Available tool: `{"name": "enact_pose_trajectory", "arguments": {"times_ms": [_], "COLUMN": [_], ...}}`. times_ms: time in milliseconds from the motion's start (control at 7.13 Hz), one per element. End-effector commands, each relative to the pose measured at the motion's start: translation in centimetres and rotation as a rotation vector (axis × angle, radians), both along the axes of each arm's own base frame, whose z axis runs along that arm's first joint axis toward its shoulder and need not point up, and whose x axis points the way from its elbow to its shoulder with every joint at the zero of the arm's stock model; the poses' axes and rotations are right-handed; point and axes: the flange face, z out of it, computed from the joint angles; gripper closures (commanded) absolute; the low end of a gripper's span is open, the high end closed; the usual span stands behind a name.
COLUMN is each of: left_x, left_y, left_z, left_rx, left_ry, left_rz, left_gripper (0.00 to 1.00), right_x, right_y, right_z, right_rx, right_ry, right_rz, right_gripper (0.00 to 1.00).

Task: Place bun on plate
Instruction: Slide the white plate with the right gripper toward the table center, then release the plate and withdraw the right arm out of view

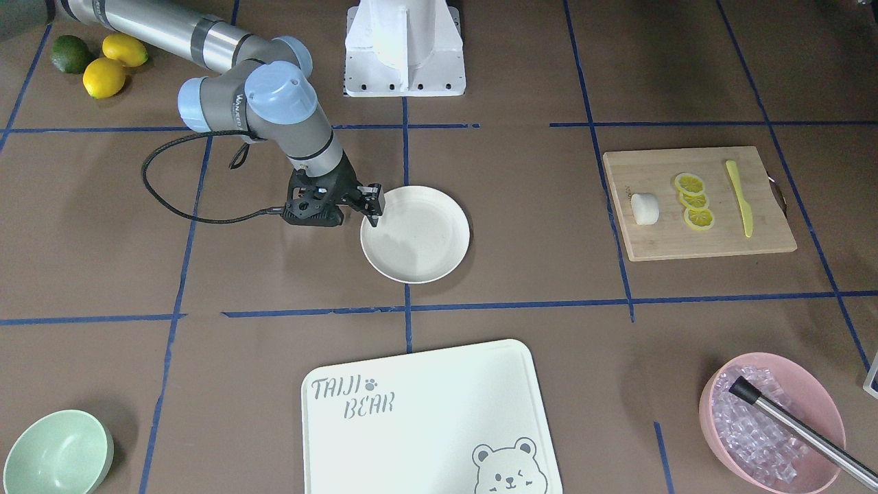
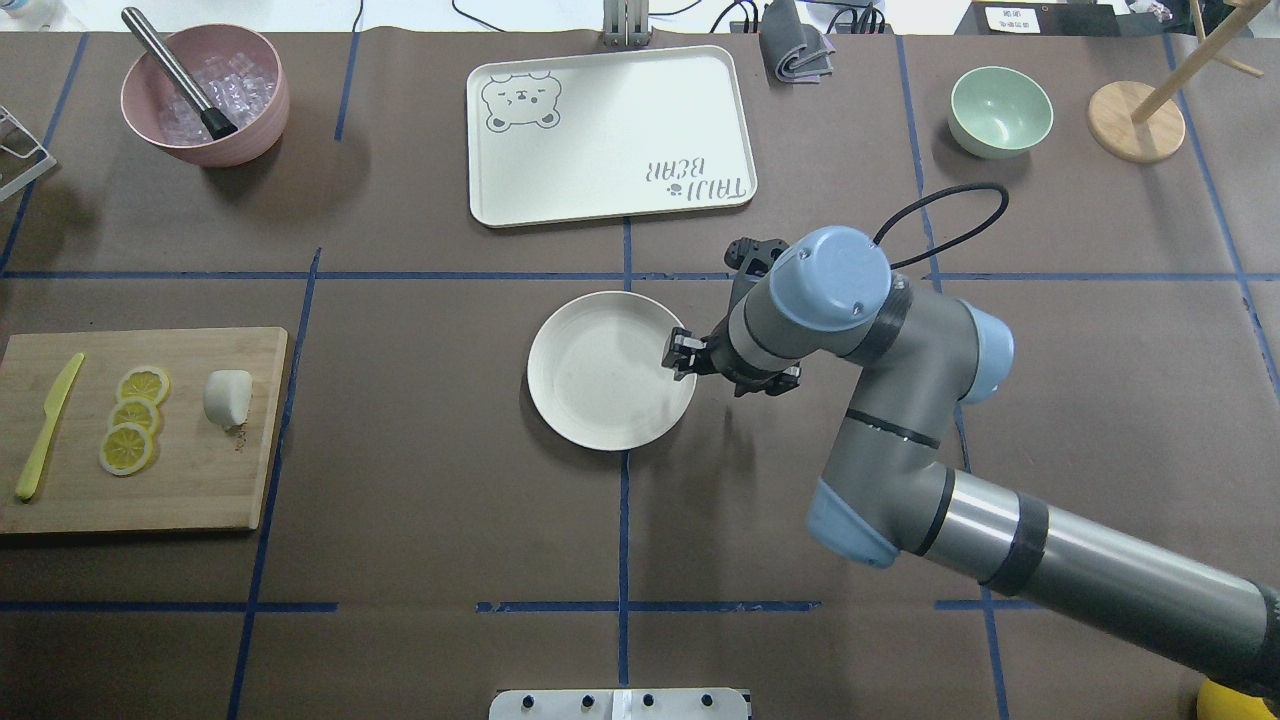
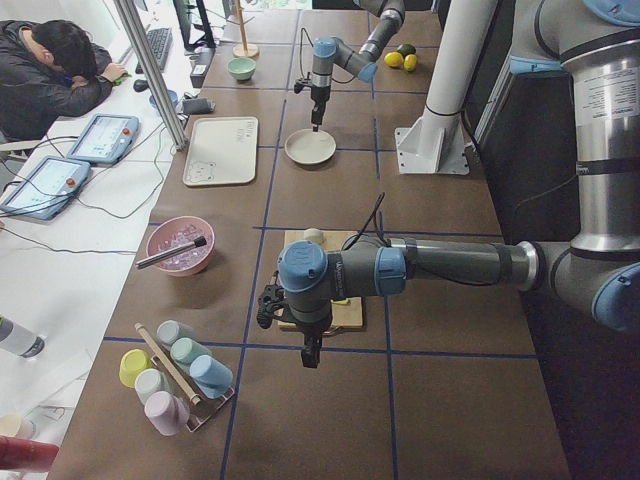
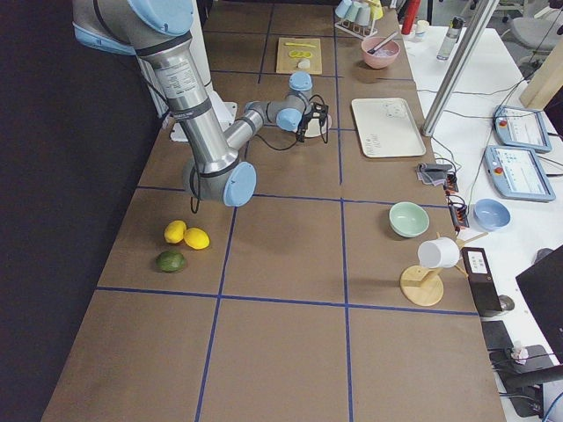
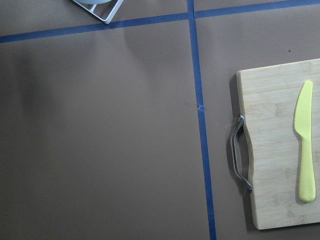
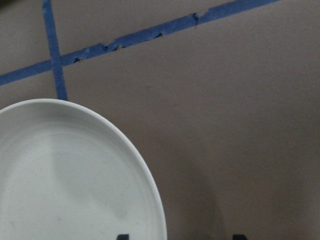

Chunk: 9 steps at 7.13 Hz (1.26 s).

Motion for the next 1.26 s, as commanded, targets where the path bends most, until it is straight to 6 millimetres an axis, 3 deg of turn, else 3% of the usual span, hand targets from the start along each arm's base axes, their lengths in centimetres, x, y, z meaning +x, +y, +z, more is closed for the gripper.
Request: {"name": "enact_pose_trajectory", "arguments": {"times_ms": [0,140,280,561,841,1121], "left_x": [0.3,0.9,1.0,1.1,1.3,1.3], "left_y": [-0.5,-0.7,-1.9,-2.4,-3.3,-3.5], "left_z": [-0.5,-0.6,-1.7,-1.4,-2.6,-3.1], "left_rx": [0.015,0.015,0.054,0.114,0.231,0.276], "left_ry": [-0.002,-0.003,-0.004,-0.005,-0.004,-0.004], "left_rz": [0.010,0.021,0.018,0.023,0.026,0.026], "left_gripper": [0.00,0.00,0.00,0.00,0.00,0.00], "right_x": [10.5,15.8,21.8,33.8,43.3,52.9], "right_y": [-2.9,-3.4,-2.6,-0.9,0.6,4.2], "right_z": [2.4,2.2,4.4,11.1,18.1,25.0], "right_rx": [0.028,0.123,0.195,0.318,0.413,0.465], "right_ry": [0.053,0.112,0.199,0.294,0.326,0.278], "right_rz": [-0.130,-0.193,-0.295,-0.425,-0.535,-0.592], "right_gripper": [0.00,0.00,0.00,0.00,0.00,0.00]}}
